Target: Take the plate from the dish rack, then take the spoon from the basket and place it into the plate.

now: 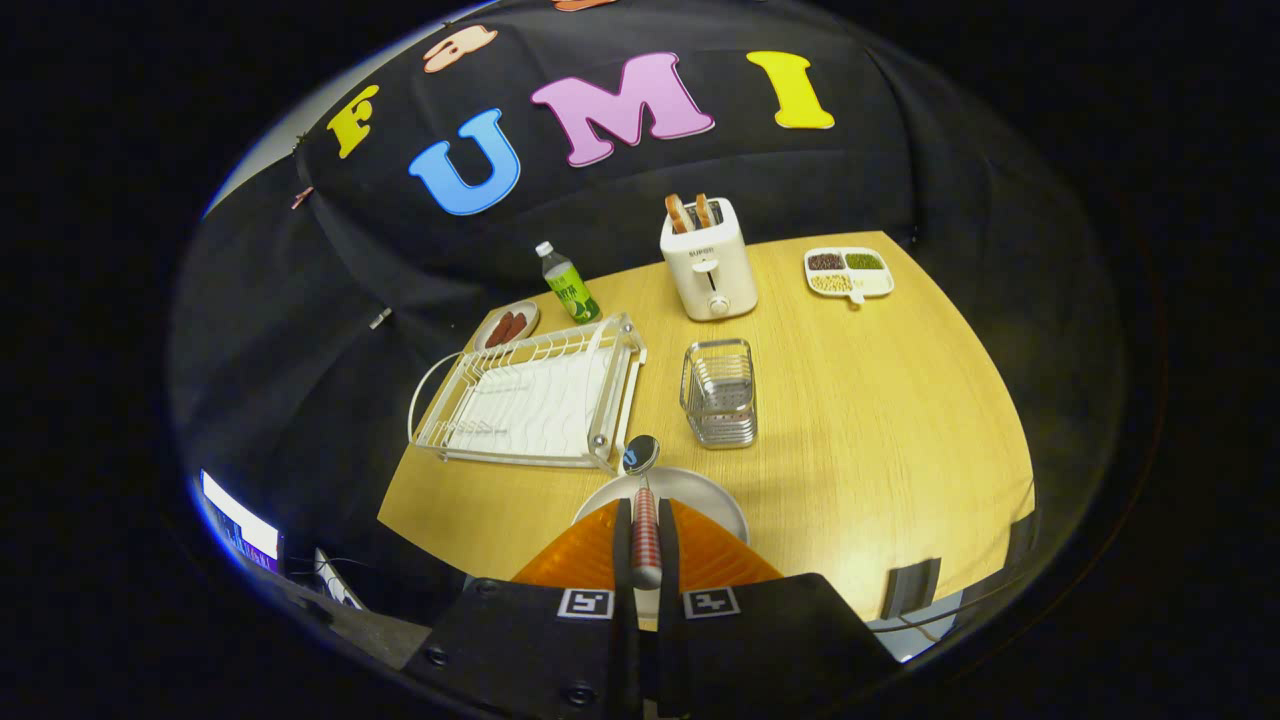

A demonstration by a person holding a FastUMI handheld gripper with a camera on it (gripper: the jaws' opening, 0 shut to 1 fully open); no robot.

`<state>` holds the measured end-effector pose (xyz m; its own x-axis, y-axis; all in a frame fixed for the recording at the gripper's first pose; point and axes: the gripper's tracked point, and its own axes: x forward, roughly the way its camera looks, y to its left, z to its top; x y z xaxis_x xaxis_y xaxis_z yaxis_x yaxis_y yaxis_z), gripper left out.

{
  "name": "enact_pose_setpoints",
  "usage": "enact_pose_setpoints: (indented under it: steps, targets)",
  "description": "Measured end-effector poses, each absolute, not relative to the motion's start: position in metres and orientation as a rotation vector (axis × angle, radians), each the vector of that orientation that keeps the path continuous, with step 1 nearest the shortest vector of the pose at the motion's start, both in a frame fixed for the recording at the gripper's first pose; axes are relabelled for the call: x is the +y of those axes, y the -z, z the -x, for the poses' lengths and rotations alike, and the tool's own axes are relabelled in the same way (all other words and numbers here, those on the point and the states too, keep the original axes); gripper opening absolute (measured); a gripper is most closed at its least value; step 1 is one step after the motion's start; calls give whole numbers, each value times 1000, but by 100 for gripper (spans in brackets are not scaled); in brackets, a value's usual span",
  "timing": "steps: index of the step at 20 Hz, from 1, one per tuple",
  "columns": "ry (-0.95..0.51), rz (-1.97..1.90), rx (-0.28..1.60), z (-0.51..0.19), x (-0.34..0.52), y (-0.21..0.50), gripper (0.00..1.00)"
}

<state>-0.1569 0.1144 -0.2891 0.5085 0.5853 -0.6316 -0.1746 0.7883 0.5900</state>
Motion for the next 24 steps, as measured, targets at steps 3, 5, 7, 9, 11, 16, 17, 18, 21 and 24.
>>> enact_pose_setpoints:
  steps: [3, 5, 7, 9, 11, 16, 17, 18, 21, 24]
  targets:
    - [-466, -493, 992, 173, 126, 318, 10]
    - [-456, -510, 1023, 179, 133, 334, 10]
    - [-448, -524, 1045, 183, 137, 345, 10]
    - [-443, -540, 1052, 184, 141, 351, 10]
    - [-435, -539, 1053, 182, 141, 356, 11]
    - [-436, -531, 1066, 181, 147, 366, 10]
    - [-435, -534, 1067, 181, 148, 366, 10]
    - [-433, -536, 1071, 180, 150, 368, 11]
    - [-416, -507, 1095, 183, 149, 379, 14]
    - [-384, -475, 1113, 183, 145, 388, 17]
